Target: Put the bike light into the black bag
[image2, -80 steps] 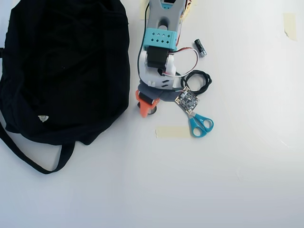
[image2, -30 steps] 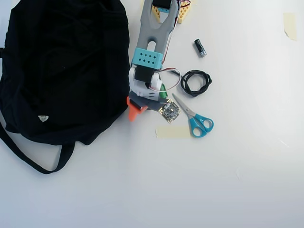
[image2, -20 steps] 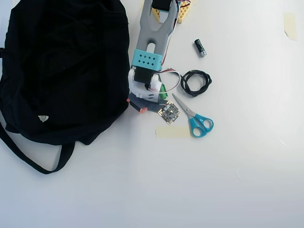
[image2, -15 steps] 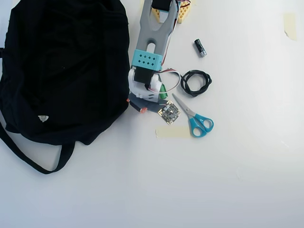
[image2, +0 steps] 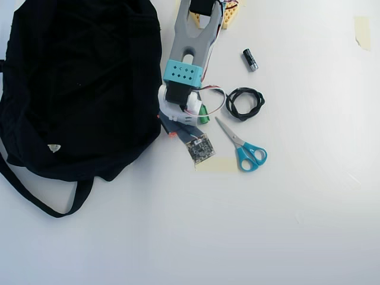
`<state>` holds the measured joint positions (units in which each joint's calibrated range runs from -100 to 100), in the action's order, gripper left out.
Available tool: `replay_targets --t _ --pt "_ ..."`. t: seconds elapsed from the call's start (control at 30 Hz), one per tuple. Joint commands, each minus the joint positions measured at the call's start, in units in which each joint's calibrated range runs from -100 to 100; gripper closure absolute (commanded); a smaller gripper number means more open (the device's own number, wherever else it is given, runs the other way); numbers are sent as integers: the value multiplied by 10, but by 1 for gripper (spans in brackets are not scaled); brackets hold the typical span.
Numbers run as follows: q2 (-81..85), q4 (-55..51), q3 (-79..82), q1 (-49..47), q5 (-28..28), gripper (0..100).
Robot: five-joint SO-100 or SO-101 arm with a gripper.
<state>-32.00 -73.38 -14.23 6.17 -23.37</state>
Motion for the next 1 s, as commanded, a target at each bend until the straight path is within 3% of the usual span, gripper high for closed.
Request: replay_targets --t 0.0,0.17,0.4,0.97 --pt "30 -71 -98 -18 14 98" --pt "30 -134 -188 -35 16 98" --pt "29 -255 -279 -50 70 98" --pt "125 -262 -303 -55 272 98"
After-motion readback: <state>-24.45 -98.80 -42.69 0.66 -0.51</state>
